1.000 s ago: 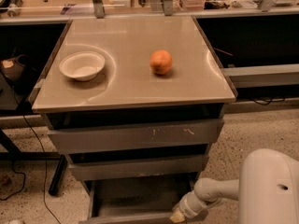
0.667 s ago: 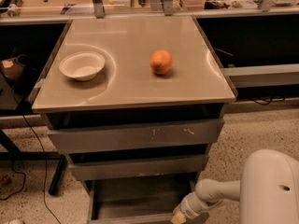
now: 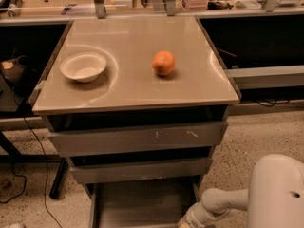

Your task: Open bottom drawer

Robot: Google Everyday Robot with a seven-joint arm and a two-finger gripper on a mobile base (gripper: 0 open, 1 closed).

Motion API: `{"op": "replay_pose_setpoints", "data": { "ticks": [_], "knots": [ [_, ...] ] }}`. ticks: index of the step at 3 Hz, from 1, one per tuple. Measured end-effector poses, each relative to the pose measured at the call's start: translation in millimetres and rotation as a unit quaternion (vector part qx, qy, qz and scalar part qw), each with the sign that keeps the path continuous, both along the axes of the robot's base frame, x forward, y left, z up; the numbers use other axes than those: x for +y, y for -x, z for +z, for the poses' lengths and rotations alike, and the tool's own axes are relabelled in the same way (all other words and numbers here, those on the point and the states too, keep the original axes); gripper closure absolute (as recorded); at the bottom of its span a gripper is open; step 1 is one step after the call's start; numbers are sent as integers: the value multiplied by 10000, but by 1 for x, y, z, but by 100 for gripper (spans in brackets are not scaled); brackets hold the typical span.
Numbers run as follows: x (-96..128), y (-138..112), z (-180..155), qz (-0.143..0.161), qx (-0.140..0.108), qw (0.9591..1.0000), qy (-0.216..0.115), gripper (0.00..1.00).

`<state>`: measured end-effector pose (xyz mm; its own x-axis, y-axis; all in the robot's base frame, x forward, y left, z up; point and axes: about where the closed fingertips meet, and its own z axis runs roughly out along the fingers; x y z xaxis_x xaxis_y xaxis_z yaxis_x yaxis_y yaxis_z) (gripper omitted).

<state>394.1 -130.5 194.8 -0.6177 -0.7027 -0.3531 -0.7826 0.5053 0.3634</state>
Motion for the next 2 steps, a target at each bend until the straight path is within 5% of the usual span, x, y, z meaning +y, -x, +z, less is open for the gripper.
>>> {"op": "replay_pose_setpoints", "data": {
  "ticks": [1,2],
  "knots": [
    [-4,29,-1,-100,200,9997,8,100],
    [-4,29,-2,-100,201,9997,8,100]
  ]
}}
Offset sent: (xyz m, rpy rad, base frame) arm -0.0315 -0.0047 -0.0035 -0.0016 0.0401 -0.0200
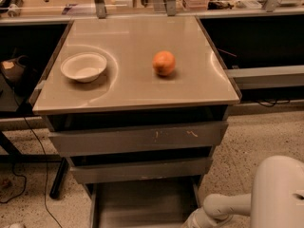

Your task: Open bottom drawer

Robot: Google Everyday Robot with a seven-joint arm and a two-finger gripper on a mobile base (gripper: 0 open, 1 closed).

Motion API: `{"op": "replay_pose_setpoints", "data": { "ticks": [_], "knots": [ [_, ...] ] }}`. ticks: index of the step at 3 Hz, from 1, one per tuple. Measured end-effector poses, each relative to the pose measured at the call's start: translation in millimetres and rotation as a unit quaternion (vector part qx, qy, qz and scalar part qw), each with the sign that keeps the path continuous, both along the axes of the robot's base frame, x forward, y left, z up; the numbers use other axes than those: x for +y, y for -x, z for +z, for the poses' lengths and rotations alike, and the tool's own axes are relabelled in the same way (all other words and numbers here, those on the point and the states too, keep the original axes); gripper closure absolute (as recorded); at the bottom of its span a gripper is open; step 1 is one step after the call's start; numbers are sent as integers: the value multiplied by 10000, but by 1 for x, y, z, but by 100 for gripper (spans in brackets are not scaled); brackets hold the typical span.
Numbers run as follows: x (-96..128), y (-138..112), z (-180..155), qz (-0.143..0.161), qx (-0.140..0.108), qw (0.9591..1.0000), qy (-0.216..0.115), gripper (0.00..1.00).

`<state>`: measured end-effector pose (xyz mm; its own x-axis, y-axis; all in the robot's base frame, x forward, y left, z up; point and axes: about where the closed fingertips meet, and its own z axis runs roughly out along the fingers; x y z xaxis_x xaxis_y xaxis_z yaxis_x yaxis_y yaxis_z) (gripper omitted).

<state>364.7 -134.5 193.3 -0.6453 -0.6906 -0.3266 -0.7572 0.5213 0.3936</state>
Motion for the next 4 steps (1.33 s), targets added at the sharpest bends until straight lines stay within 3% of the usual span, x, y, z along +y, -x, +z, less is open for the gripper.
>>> {"op": "replay_pose_setpoints", "data": {
  "ticks": [3,4],
  "knots": [
    [-5,50,-4,-149,372,9992,6,100],
    [-5,50,-4,-150,372,9992,6,100]
  ]
}}
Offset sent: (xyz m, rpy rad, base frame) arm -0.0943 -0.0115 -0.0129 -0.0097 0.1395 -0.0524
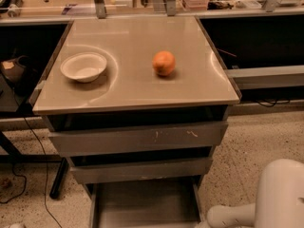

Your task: Open bottom drawer

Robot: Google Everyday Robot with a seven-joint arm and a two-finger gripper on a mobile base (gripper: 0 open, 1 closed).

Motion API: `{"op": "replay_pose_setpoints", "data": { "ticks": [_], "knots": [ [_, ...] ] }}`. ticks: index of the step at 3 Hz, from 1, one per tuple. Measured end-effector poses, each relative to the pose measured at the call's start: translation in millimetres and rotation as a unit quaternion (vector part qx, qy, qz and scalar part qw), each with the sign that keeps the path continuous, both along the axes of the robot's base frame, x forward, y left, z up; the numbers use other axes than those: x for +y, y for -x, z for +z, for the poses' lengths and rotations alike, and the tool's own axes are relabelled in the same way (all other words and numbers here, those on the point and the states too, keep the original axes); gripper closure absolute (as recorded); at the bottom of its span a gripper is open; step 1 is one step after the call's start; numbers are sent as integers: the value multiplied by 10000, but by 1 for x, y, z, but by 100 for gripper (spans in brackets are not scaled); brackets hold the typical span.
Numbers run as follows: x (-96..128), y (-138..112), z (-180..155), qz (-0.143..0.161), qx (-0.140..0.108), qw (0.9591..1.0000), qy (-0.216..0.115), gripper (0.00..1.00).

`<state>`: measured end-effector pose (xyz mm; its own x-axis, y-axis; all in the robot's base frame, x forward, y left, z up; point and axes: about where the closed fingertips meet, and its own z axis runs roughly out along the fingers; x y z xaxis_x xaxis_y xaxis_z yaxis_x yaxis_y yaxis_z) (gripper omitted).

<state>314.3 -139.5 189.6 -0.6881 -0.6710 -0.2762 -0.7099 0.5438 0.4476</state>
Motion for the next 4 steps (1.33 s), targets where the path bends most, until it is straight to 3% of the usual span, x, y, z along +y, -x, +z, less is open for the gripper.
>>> {"op": "replay_pose_setpoints", "data": {
  "ticks": [1,2,3,4],
  "knots": [
    [-2,21,-1,-82,112,9999,-2,100],
    [-2,21,-1,-83,112,9999,-2,100],
    [-5,46,-1,-205,219,9996,1,100],
    [-4,45,0,-205,219,9996,2,100]
  ]
}}
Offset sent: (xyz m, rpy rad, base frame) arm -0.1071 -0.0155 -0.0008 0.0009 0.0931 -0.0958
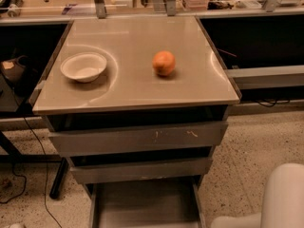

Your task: Open bottom drawer

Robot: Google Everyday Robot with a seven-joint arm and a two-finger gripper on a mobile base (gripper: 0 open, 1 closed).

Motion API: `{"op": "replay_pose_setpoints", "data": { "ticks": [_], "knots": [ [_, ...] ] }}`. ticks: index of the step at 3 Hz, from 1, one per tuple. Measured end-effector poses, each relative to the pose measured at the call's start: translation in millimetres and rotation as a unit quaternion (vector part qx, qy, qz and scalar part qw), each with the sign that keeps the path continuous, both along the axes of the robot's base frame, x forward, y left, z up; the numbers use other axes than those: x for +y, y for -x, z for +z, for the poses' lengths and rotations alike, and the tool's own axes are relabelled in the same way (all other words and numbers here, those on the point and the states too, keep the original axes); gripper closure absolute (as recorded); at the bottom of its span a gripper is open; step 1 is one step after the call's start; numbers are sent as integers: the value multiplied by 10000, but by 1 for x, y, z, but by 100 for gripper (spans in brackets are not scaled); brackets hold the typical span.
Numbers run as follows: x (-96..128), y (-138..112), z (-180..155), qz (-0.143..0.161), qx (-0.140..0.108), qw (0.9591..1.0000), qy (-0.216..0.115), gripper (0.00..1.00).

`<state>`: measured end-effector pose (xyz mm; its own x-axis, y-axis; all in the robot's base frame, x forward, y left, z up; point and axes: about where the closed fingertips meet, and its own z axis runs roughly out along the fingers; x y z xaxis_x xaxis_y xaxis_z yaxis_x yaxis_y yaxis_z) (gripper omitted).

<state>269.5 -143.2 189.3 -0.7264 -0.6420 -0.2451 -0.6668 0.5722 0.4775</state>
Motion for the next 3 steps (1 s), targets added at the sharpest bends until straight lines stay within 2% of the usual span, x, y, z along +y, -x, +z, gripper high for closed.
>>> {"op": "replay_pose_setpoints", "data": {
  "ticks": [1,2,3],
  "knots": [
    [0,9,0,-47,55,10000,-10,100],
    [1,7,1,-47,55,10000,-11,100],
    [1,7,1,-47,55,10000,-11,82]
  ]
}}
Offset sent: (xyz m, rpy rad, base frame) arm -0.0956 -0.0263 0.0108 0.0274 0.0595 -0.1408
